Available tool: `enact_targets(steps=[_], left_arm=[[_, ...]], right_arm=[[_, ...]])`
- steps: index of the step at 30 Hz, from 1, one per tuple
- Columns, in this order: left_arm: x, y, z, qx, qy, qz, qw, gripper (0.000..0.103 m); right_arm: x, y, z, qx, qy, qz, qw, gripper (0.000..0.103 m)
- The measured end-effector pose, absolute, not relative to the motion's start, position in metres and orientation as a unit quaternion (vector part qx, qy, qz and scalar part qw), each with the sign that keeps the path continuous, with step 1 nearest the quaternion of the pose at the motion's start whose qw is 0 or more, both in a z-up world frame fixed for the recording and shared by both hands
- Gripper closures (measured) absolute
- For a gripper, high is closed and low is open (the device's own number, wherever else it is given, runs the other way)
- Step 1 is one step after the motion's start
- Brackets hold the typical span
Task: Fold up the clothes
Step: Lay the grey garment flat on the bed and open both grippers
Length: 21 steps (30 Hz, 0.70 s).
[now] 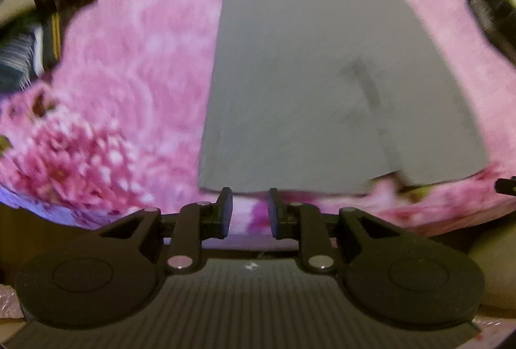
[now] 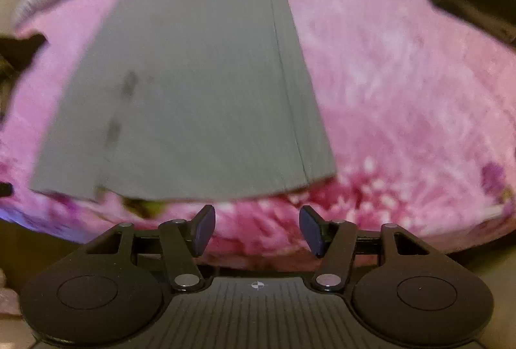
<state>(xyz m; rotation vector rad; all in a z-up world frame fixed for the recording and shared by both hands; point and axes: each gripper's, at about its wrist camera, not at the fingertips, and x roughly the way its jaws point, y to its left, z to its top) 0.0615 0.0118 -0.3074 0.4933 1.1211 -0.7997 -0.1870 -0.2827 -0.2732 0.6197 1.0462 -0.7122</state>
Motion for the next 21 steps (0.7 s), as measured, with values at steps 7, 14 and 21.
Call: enact_targets(steps=[7,14,21], left_arm=[[0.025,0.025,-0.180,0.190,0.447,-0.397,0.779,0.055],[-0.008,0.043,-0.117,0.183,0.421,-0.408,0.789,0.037],[-0.030,0.049,-0.117,0.215,0.438,-0.403,0.774,0.037]], right_arm=[[-0.205,-0.243,-0.141,0.292,0.390,-0.312,0.816,0.043],[-0.216,-0.203,-0.084,0.264,0.378,-0.291,0.838,0.038],[-0.224,-0.189,-0.083,0.269,0.390,-0.288,0.832,0.038]])
